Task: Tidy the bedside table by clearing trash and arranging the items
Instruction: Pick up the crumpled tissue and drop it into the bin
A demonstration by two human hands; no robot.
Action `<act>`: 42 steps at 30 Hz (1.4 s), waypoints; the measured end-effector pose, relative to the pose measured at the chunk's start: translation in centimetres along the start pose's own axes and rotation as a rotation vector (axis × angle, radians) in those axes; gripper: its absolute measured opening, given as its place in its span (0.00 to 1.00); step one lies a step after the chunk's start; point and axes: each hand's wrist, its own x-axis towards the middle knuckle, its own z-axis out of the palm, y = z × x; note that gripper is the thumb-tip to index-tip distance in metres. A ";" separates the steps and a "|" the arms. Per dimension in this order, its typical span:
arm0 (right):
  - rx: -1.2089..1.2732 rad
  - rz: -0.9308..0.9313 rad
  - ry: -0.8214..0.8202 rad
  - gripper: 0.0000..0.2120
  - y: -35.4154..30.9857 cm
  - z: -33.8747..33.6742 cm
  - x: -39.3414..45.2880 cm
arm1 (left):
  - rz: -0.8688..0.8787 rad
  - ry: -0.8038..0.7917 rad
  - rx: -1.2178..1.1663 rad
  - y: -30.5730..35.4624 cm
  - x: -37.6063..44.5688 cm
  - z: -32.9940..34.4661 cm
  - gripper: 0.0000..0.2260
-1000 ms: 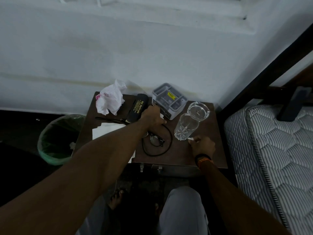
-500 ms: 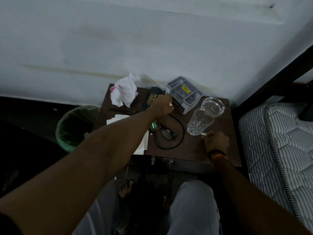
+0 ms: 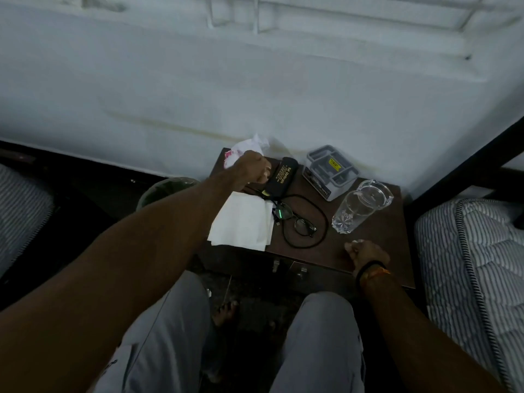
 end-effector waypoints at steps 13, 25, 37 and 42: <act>0.551 -0.094 -0.199 0.20 -5.7 7.1 -8.0 | -0.001 0.071 0.109 -1.8 -7.3 -9.2 0.11; 0.159 -0.271 -0.422 0.10 -8.2 17.9 -15.7 | -0.138 0.237 0.266 -4.7 -12.5 -16.2 0.13; -0.682 -0.979 -0.549 0.08 -1.3 31.5 -17.0 | -0.461 0.005 0.235 -20.2 -11.6 -20.3 0.16; -0.766 -0.826 -0.676 0.08 5.7 37.0 -12.1 | -0.509 0.019 0.269 -29.2 -10.2 -21.0 0.18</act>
